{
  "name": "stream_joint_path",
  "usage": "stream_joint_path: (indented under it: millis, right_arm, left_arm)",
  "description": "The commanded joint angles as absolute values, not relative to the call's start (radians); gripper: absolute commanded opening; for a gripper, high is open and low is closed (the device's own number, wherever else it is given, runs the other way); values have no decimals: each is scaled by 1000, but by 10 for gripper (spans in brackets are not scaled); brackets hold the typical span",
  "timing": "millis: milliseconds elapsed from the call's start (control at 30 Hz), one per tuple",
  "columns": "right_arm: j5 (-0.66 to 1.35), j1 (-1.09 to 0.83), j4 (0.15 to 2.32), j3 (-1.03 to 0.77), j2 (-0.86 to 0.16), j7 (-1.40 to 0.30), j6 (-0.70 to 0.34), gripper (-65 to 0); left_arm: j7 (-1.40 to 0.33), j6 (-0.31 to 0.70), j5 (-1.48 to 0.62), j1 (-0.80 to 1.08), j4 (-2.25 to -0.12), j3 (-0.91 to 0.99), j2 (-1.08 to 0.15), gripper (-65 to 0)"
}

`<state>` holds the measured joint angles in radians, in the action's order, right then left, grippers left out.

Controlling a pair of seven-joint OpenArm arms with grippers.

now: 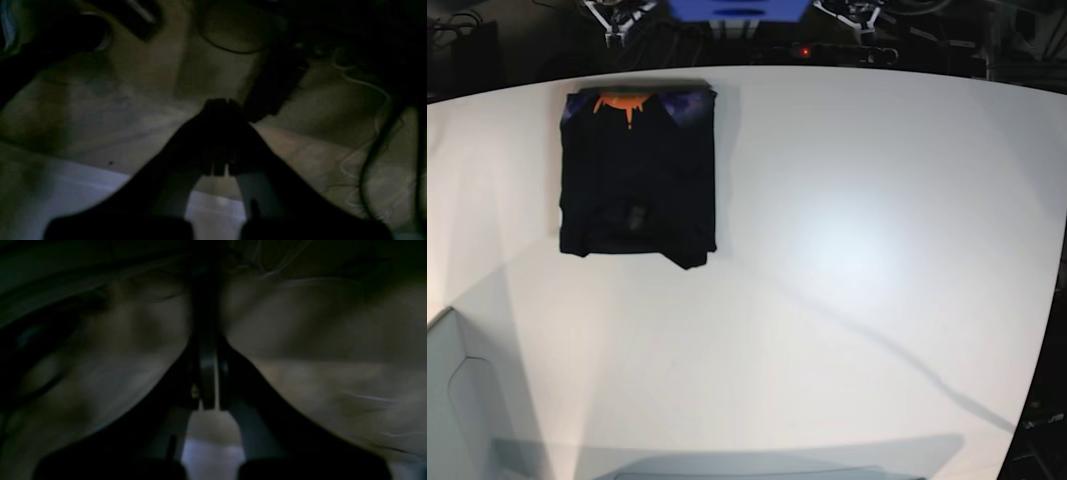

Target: Fold the T-shirt properly

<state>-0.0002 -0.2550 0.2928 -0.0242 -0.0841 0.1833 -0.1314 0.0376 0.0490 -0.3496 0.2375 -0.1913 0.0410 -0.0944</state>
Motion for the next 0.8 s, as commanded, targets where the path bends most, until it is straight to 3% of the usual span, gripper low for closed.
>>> stream_joint_path:
  millis: [0,100,233,767]
  right_arm:
    - [1,-252,260,-1,-91,220,-65,-650]
    - [1,-208,194,48,-85,282,140,-650]
    - [1,-176,185,51,-67,294,265,-650]
    - [1,-134,180,54,-33,288,275,-650]
  left_arm:
    - [39,38,-349,239,-193,42,-108,-650]
    - [5,38,-349,222,-193,42,-105,-650]
    - [-39,38,-348,191,-193,38,-111,-650]
    - [-73,38,-246,99,-186,31,-148,-650]
